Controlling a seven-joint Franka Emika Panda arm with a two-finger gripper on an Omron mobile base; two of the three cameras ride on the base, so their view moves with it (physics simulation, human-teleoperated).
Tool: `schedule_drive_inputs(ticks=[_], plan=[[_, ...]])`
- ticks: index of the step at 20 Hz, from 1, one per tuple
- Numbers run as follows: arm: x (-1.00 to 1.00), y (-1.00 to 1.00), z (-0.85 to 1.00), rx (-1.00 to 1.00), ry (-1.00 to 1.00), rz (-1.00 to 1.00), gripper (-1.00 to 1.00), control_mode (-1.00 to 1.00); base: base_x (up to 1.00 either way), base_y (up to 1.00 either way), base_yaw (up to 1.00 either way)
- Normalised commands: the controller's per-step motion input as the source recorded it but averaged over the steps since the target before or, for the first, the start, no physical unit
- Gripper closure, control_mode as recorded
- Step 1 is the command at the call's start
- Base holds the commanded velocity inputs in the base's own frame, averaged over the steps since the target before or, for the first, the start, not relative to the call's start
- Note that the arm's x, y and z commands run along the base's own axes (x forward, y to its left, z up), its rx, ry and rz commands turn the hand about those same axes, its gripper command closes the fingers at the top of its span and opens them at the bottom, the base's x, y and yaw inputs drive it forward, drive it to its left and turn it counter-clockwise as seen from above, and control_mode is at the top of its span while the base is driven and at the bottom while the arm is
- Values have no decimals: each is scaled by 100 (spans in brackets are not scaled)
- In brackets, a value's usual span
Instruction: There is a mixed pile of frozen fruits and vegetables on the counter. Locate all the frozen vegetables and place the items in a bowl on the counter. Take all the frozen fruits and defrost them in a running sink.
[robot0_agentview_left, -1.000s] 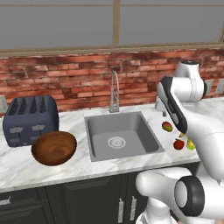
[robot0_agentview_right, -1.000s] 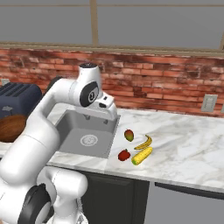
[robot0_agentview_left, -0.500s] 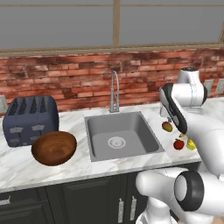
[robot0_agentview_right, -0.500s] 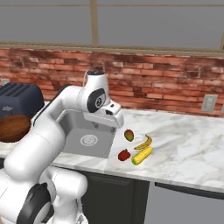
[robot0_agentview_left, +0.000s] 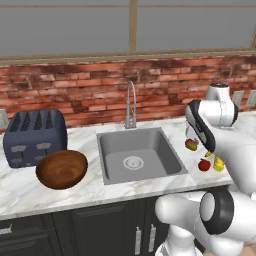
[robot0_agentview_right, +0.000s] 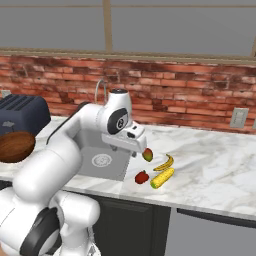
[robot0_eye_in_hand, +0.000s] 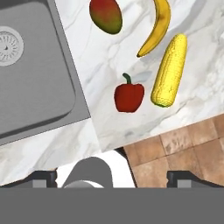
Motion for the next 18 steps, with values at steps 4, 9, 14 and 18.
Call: schedule_drive_inputs(ticks=[4, 9, 14, 18], plan=[[12, -22, -35, 0, 4, 0, -100, -100, 0, 0, 0], [10, -20, -37, 1, 4, 0, -100, -100, 0, 0, 0], [17, -25, -34, 6, 2, 0, -100, -100, 0, 0, 0], [24, -29, -35, 7, 1, 0, -100, -100, 0, 0, 0]])
